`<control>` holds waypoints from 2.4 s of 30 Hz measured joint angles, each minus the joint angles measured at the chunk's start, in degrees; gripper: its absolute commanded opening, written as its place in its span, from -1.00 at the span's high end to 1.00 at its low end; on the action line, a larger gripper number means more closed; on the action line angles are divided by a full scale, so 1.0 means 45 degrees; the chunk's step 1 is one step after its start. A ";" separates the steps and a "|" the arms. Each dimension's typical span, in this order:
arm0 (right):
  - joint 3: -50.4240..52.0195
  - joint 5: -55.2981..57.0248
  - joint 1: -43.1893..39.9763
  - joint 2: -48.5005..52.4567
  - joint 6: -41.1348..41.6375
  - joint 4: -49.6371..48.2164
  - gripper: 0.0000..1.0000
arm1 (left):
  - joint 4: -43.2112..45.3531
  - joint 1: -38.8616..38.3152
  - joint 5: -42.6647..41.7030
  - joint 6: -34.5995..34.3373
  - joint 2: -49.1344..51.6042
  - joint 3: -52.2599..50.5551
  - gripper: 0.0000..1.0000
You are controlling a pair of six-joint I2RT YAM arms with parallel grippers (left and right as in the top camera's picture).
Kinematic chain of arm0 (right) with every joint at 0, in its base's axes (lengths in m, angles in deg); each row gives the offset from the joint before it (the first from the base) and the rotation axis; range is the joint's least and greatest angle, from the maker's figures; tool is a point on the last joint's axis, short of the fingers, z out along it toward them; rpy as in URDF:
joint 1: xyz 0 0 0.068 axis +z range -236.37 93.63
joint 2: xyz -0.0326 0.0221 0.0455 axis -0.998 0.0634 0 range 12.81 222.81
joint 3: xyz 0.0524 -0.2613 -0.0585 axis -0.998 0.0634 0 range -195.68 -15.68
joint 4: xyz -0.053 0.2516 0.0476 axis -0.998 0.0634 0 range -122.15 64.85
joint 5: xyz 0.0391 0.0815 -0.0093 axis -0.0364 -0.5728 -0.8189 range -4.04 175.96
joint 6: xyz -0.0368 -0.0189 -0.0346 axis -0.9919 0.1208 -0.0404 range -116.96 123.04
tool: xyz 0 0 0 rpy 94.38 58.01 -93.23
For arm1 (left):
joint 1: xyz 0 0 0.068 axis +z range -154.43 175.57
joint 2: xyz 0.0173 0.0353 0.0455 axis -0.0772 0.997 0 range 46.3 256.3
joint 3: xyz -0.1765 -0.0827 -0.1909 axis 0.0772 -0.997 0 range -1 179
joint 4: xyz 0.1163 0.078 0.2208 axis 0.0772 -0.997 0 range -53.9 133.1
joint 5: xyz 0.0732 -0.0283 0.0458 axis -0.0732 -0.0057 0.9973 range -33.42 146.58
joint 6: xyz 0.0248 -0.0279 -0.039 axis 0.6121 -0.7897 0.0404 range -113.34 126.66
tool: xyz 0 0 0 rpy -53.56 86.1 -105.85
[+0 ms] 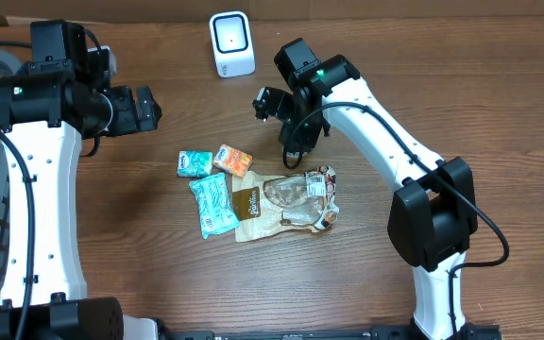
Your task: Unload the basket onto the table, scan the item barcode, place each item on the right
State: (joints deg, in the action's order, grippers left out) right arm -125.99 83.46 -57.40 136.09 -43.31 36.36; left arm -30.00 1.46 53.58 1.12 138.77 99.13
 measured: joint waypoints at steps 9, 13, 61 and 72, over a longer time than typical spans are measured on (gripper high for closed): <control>0.0000 -0.0602 0.0000 0.0005 0.0262 -0.0209 0.05 | 0.0000 -0.0005 0.0000 0.0000 0.0000 0.0000 -0.99; 0.0000 -0.0850 -0.0005 0.0005 0.2691 -0.0767 0.14 | 0.0000 0.0000 0.0000 0.0000 0.0000 0.0000 -0.99; -0.0709 0.0797 -0.0345 0.0146 0.7893 -0.0296 -0.96 | 0.0000 0.0000 0.0000 0.0000 0.0000 0.0000 -0.99; 0.0418 0.0986 -0.0024 0.0146 0.7291 -0.1297 -1.00 | 0.0000 -0.0005 0.0000 0.0000 0.0000 0.0000 -0.99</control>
State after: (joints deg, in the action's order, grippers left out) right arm -124.11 87.89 -57.51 136.75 -10.50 30.52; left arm -30.00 1.44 53.58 1.12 138.77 99.13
